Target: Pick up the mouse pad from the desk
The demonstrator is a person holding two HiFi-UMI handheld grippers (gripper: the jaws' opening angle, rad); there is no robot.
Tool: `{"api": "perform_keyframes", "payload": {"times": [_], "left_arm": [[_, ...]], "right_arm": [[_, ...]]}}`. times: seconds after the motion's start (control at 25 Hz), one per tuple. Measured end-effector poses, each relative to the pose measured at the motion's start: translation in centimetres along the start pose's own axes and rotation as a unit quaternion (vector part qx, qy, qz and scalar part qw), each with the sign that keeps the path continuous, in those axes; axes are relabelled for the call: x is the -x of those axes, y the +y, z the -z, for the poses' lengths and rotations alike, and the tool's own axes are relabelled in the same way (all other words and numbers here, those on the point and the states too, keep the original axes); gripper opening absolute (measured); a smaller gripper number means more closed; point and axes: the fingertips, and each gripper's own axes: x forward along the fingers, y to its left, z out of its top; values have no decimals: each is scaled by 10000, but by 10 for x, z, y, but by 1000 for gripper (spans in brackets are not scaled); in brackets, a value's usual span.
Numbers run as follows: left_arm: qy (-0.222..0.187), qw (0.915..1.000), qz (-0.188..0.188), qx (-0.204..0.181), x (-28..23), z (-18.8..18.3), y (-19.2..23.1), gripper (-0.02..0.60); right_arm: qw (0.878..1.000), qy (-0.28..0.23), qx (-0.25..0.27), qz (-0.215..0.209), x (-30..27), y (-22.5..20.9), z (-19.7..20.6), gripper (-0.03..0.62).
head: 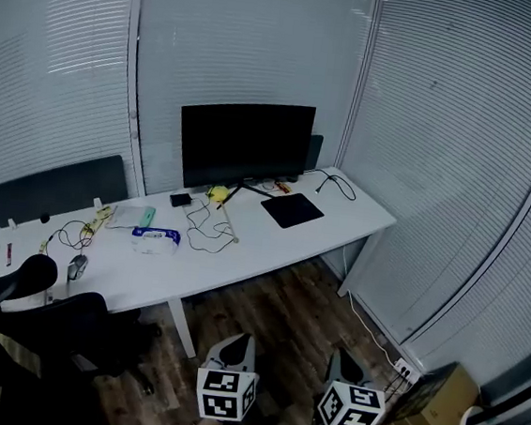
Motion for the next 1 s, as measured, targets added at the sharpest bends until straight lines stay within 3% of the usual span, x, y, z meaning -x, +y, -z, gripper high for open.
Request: {"api": "perform_keyframes", "payload": {"times": [0.44,1.0], "left_arm": [[153,9997,52,-182,-18,7,-4,15],[273,9990,-67,-343,-87,-6,-5,15]], "right_arm": [[10000,43,-46,43,-18,-10,0,34],[9999,33,-147,23,-77,-43,-19,34]]}}
